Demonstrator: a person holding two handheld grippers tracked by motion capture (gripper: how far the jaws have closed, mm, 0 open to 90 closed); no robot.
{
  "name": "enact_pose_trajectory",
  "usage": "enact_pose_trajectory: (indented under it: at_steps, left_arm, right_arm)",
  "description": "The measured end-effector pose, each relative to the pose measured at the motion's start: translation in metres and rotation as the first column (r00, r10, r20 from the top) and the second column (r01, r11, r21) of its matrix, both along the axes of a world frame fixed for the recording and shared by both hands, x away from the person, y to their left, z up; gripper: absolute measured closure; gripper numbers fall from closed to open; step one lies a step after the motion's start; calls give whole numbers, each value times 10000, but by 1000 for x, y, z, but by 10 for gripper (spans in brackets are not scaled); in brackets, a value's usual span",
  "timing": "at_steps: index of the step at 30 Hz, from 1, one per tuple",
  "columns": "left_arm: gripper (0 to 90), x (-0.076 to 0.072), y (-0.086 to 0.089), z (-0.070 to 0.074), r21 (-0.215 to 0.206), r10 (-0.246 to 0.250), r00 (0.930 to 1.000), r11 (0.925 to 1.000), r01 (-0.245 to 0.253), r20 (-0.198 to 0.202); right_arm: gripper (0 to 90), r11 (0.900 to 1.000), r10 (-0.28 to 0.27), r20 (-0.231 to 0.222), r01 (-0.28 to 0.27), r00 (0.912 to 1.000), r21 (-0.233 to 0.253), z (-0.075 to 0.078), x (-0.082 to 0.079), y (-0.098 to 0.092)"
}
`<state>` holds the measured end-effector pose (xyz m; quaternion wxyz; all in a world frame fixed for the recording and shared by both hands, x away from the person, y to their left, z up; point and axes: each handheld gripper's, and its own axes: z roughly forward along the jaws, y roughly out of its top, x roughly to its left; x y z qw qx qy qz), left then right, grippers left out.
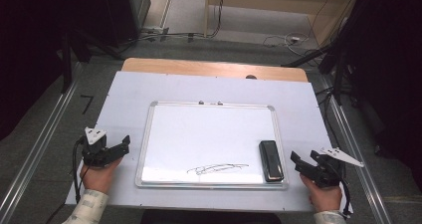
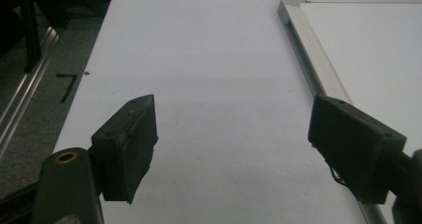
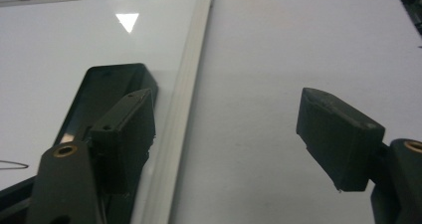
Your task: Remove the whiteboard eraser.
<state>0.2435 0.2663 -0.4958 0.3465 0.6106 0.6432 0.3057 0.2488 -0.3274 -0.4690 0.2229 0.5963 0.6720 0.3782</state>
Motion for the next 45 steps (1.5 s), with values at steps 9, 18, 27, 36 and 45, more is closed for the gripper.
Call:
enact_pose_trajectory:
  at_steps: [9, 18, 27, 36, 45]
  left_arm:
    - [200, -1, 1, 0, 33, 32, 10000, 10000, -32, 30]
    - [200, -1, 0, 0, 118, 15, 10000, 9999, -16, 28]
    - [200, -1, 0, 1, 107, 10, 10000, 9999, -10, 48]
    - [200, -1, 1, 1, 94, 3, 10000, 10000, -4, 90]
    - [200, -1, 1, 1, 56, 10, 9999, 10000, -10, 121]
  right_arm:
    - [220, 9993, 321, -85, -319, 9995, 219, 0, 1, 23]
    - [220, 9988, 480, -110, -481, 9988, -87, 0, 5, 44]
    - [230, 9956, 738, -310, -754, 9968, -558, -6, 9, 66]
    - [296, 9944, 382, -460, -425, 9982, -962, -13, 11, 84]
    - [345, 9918, 49, -641, -131, 9979, -1269, -18, 13, 93]
